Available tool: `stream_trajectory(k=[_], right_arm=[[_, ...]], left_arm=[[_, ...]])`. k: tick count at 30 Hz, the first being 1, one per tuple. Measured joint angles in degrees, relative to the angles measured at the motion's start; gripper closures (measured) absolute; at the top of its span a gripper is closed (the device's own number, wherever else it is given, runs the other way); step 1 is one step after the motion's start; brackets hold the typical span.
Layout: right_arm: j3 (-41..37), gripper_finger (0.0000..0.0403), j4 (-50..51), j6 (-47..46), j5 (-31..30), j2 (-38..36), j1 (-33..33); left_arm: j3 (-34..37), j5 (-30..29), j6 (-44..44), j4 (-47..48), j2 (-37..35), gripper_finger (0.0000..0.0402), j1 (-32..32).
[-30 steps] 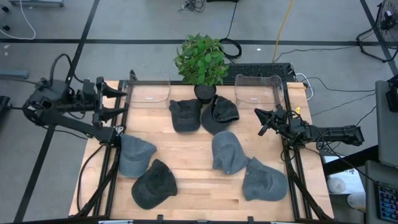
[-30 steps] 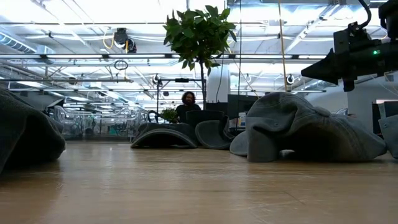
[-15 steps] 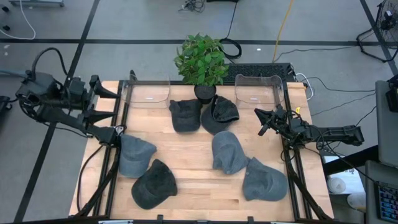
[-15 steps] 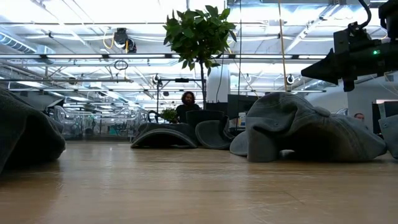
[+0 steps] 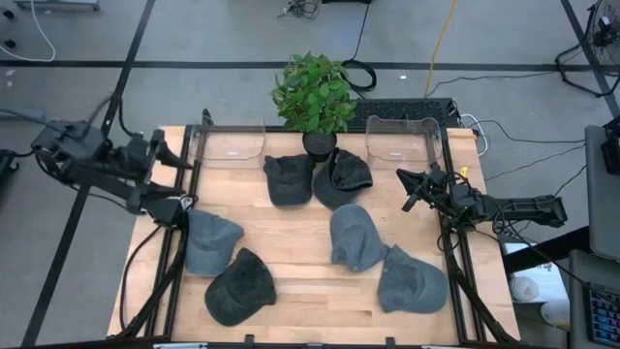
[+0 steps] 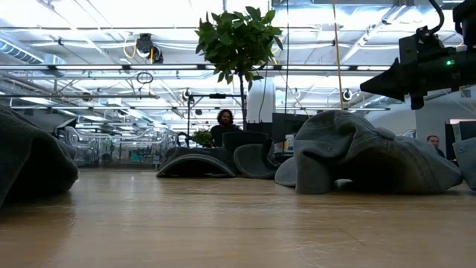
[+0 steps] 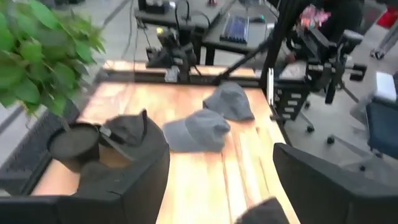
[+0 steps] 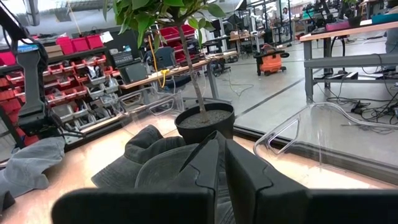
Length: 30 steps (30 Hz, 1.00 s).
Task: Pick & Place hat
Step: Put the top left gray cap into the right transparent bin
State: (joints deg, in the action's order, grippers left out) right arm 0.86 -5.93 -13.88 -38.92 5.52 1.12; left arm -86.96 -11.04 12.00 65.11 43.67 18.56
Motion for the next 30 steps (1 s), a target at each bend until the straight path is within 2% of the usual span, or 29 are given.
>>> stream_trajectory(k=[7, 13, 20, 30], right_arm=[[0.0, 0.0387, 0.0, 0.0, 0.0, 0.0, 0.0], [0.0, 0.0387, 0.0, 0.0, 0.0, 0.0, 0.0], [0.0, 0.0387, 0.0, 0.0, 0.0, 0.0, 0.0], [0.0, 0.0387, 0.0, 0.0, 0.0, 0.0, 0.0]], left_arm=[[0.0, 4.3, 7.5, 4.6, 3.2, 0.0121, 4.8], [0.0, 7.4, 16.3, 10.4, 5.7, 0.011, 10.9], [0.0, 14.1, 28.4, 13.3, 8.0, 0.0102, 19.8], [0.1, 26.4, 41.1, 14.7, 11.9, 0.013, 31.1]])
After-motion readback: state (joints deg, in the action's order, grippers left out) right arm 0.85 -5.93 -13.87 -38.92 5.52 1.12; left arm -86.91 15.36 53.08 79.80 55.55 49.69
